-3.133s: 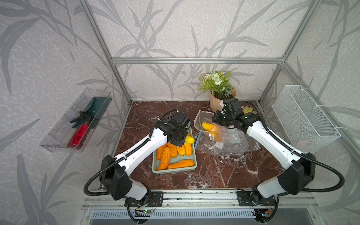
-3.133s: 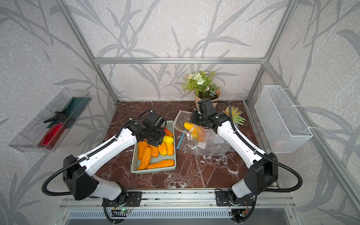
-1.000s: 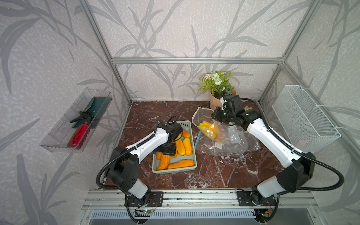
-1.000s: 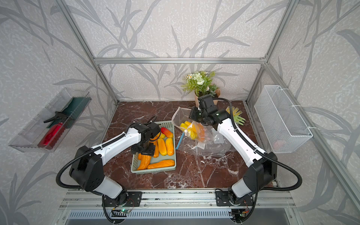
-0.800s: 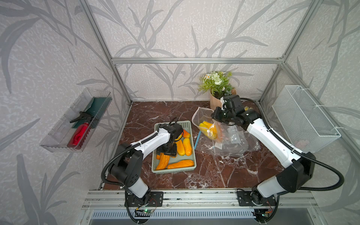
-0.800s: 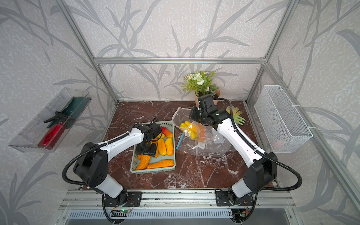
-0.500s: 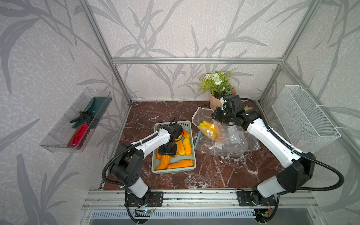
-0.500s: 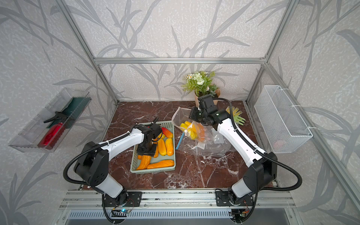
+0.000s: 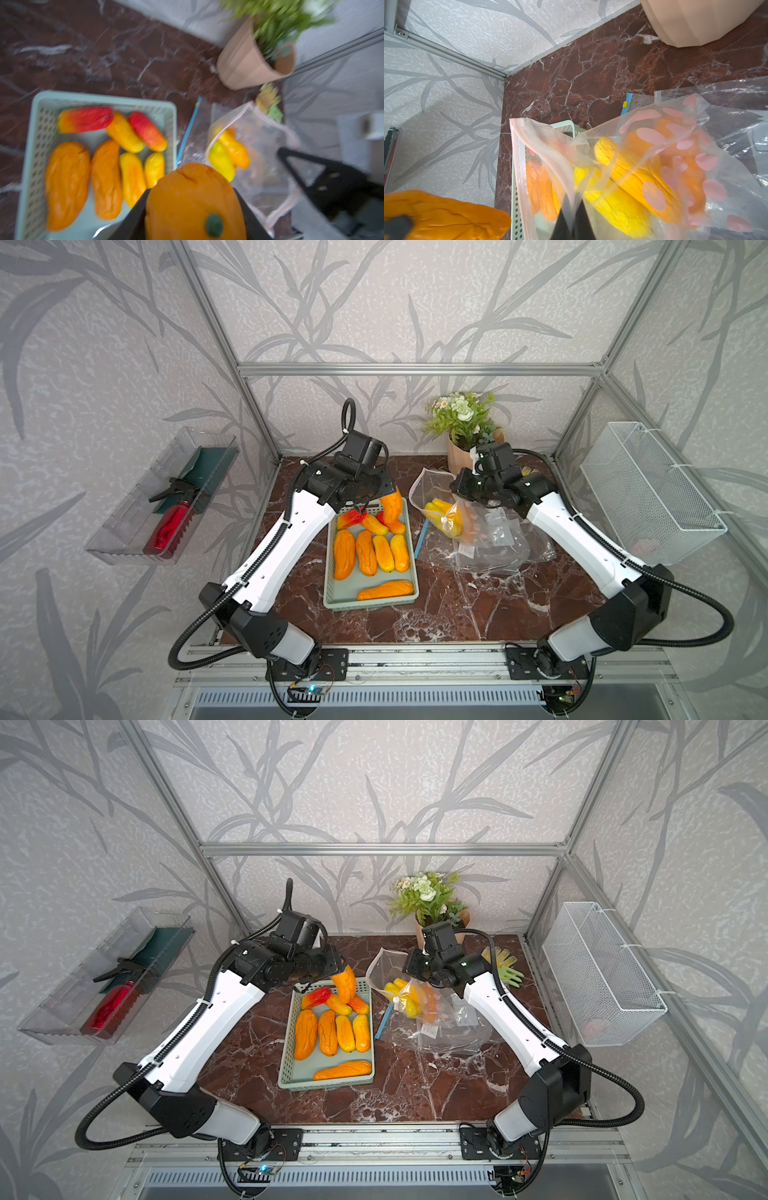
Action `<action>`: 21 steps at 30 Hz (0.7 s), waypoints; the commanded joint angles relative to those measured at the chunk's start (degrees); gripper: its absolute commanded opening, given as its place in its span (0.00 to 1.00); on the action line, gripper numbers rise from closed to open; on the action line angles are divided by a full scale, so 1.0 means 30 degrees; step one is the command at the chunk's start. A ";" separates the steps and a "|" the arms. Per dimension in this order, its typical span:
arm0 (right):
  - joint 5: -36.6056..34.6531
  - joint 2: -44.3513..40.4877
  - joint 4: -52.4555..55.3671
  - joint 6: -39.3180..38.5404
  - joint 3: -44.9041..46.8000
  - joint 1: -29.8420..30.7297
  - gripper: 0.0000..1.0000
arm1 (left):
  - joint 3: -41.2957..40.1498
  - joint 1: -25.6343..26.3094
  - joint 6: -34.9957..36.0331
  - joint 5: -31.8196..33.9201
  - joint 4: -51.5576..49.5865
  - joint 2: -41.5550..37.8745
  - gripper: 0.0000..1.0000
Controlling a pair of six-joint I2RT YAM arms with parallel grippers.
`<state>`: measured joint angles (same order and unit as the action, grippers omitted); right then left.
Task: Place the mango in a zip-top bag and seal the zipper
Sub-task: Place the mango in the zipper food storage bag.
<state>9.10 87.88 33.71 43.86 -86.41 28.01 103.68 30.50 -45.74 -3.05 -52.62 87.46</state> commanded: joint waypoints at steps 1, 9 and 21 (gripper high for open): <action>0.0210 -0.0057 -0.0158 -0.0062 -0.0304 -0.0079 0.00 | 0.0973 0.0341 -0.3486 -0.1164 0.5040 0.1392 0.32; 0.0248 0.0239 -0.0085 0.0452 -0.1158 -0.0135 0.00 | -0.0300 0.1484 -0.5760 -0.2632 0.8666 0.2714 0.30; 0.0669 0.0523 -0.0412 0.0246 -0.1660 -0.0313 0.00 | -0.0396 0.1757 -0.6289 -0.3156 0.4407 0.3604 0.22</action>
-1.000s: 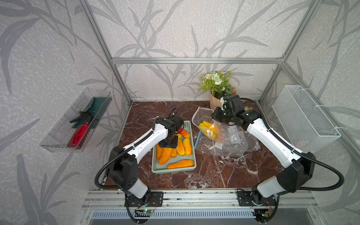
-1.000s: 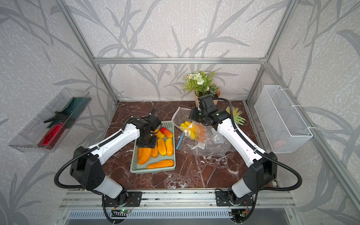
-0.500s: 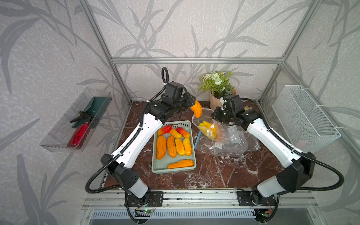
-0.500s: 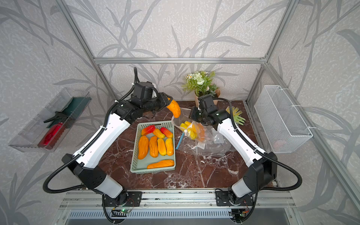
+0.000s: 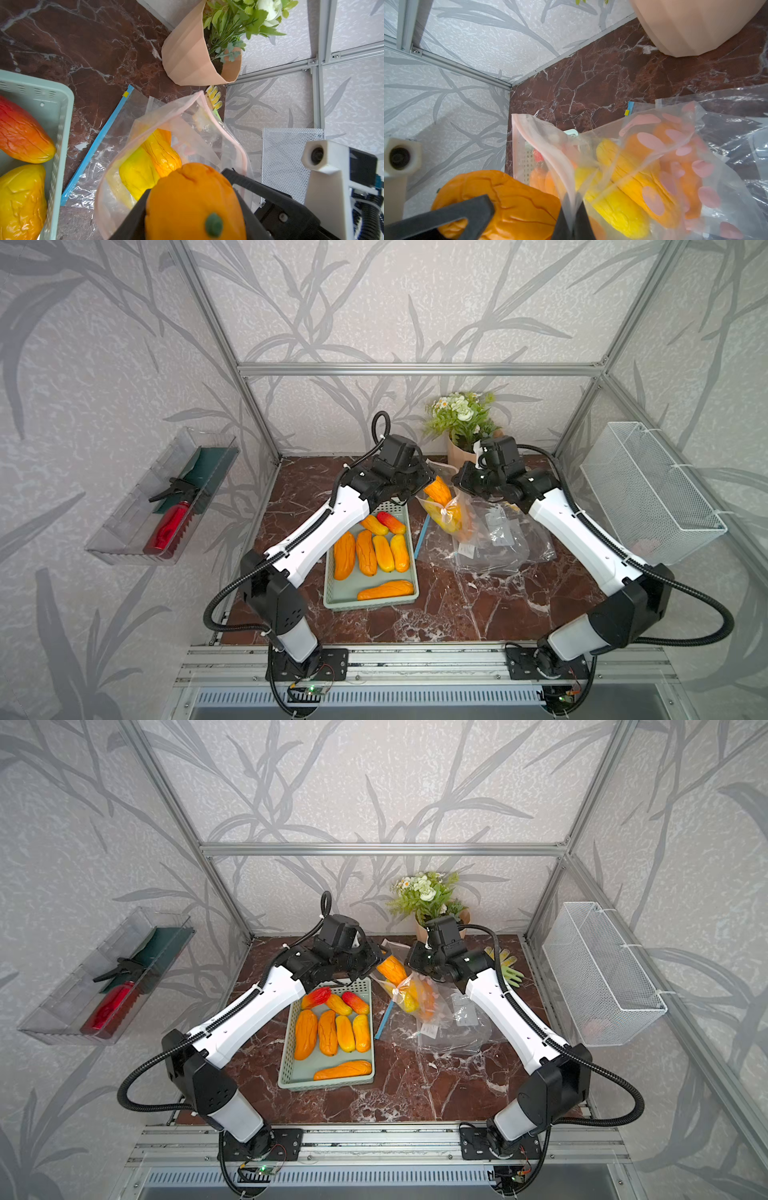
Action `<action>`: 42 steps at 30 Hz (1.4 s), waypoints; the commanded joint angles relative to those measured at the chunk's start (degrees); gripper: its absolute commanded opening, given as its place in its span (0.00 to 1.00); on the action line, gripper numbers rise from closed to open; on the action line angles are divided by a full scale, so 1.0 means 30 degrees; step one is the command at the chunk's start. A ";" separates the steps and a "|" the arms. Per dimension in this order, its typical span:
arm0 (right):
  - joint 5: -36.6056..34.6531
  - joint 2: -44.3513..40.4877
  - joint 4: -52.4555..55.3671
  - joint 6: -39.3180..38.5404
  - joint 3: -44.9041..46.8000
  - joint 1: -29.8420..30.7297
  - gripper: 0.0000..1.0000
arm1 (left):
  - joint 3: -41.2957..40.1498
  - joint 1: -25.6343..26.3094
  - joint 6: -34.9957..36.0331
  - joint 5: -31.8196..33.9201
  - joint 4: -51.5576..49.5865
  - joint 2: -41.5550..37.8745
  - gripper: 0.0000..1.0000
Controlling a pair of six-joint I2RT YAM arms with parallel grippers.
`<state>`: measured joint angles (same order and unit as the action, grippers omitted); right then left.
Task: Place the mango in a zip-top bag and seal the zipper
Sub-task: Place the mango in the zipper food storage bag, then adjust the zipper food storage bag in the zipper food storage bag.
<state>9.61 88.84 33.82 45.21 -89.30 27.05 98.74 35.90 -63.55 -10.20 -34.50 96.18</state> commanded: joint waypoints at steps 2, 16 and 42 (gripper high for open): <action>0.0714 0.0298 -0.0447 -0.0575 -0.0796 0.0007 0.00 | 0.2642 0.0001 -0.0252 -0.1395 -0.3147 0.1736 0.28; 0.1221 0.0547 0.1123 -0.3682 -0.1734 0.0007 0.00 | 1.0446 0.0061 0.2868 0.0395 -1.2532 0.3716 0.88; 0.3826 0.2239 0.2458 -0.5867 -0.4215 0.0124 0.00 | 0.3978 -0.0171 -0.0555 -0.3426 -0.6578 0.2001 0.47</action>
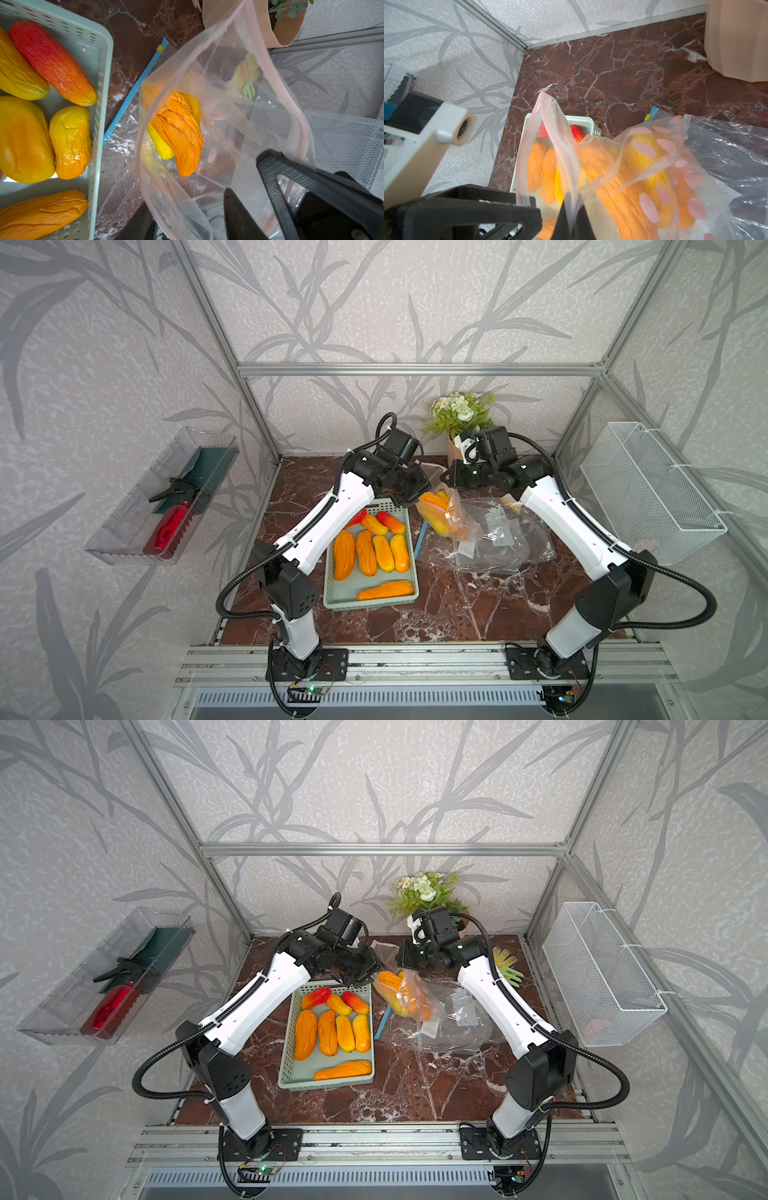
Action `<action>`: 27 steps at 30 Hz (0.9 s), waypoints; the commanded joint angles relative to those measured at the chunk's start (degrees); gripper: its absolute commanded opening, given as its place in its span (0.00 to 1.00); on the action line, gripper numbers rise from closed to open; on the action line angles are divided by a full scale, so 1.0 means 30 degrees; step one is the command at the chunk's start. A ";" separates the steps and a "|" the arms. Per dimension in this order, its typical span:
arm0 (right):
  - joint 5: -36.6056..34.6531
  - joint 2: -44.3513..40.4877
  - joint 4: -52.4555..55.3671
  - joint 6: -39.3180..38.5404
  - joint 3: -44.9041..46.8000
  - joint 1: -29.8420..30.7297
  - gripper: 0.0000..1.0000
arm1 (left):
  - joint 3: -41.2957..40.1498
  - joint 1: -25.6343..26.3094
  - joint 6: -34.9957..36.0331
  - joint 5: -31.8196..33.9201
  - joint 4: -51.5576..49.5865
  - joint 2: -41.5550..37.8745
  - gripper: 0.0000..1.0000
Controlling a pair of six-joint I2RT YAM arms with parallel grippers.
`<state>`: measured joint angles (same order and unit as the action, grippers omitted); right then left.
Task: Place the mango in a zip-top bag and seal the zipper
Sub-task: Adjust the zipper food storage bag in the zipper food storage bag.
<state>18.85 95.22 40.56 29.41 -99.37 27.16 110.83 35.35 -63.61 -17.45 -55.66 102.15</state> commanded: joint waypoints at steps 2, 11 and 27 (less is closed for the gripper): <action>0.0722 0.0158 0.0302 -0.0662 -0.0954 0.0081 0.00 | 0.0278 0.0016 -0.0479 -0.0836 -0.0083 0.0124 0.47; 0.0922 0.0342 0.0365 -0.0713 -0.1611 0.0103 0.00 | 0.0046 0.0082 -0.0751 -0.0106 -0.0813 0.0199 0.42; -0.1185 -0.2012 0.2928 -0.3250 -0.0992 0.0271 0.76 | 0.2568 0.0307 -0.3439 -0.1481 0.2753 0.1811 0.00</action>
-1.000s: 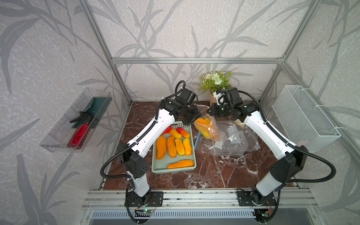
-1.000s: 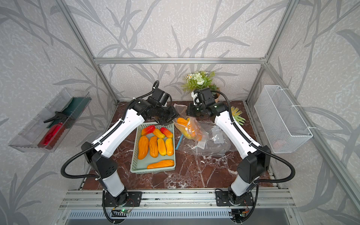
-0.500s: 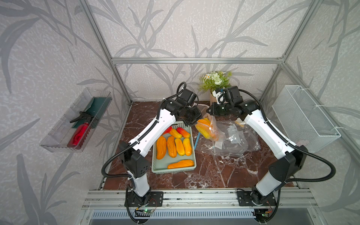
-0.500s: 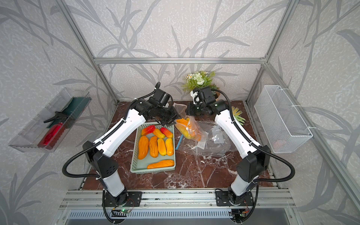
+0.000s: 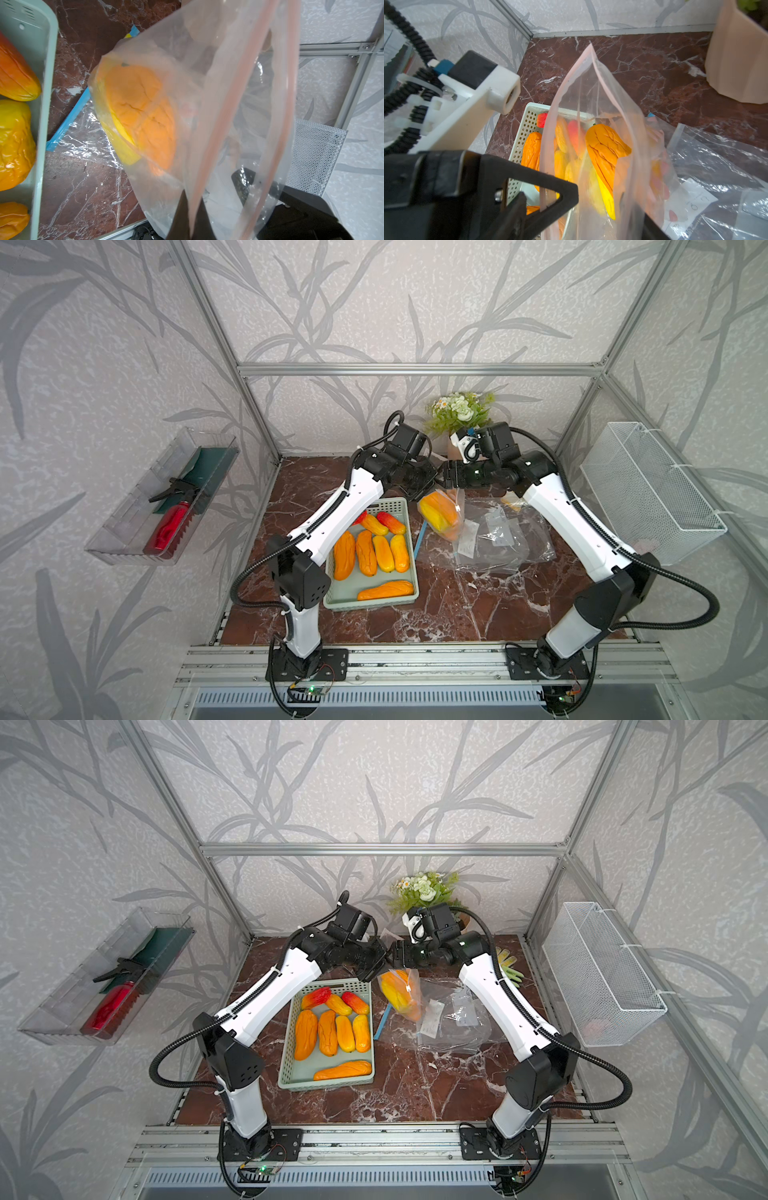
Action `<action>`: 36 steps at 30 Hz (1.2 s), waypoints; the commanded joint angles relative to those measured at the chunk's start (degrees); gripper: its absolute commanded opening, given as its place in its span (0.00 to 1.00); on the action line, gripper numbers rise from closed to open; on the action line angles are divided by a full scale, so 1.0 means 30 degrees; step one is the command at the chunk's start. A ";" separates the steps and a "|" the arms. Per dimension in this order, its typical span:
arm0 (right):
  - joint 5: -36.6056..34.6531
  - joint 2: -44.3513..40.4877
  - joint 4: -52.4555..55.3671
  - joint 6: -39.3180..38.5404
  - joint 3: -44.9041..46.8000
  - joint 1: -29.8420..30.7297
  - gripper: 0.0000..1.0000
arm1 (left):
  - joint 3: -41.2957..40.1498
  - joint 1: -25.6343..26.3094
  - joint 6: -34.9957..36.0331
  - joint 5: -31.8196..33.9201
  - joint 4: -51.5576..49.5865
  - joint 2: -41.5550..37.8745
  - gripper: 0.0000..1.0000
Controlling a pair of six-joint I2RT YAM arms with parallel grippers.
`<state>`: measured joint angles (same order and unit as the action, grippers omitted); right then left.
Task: Place the mango in a zip-top bag and seal the zipper
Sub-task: Adjust the zipper food storage bag in the zipper food storage bag.
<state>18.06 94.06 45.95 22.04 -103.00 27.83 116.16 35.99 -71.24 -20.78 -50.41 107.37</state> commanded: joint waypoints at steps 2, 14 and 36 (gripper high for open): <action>-0.1943 -0.2763 0.1411 -0.1009 0.1076 0.0067 0.78 | 0.0827 0.0089 -0.1106 -0.0341 0.1150 0.0121 0.00; -0.4190 -0.7592 0.1714 -0.3841 0.5576 0.1515 0.51 | 0.1869 0.0134 -0.0986 -0.0575 0.0842 0.0911 0.00; -0.5470 -0.5573 0.3249 -0.4892 0.3463 0.2266 0.01 | 0.2812 0.0228 -0.0657 -0.0351 0.0112 0.1241 0.00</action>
<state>1.93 77.58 54.65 7.81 -91.48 34.57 121.91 36.34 -73.08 -21.65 -49.23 110.89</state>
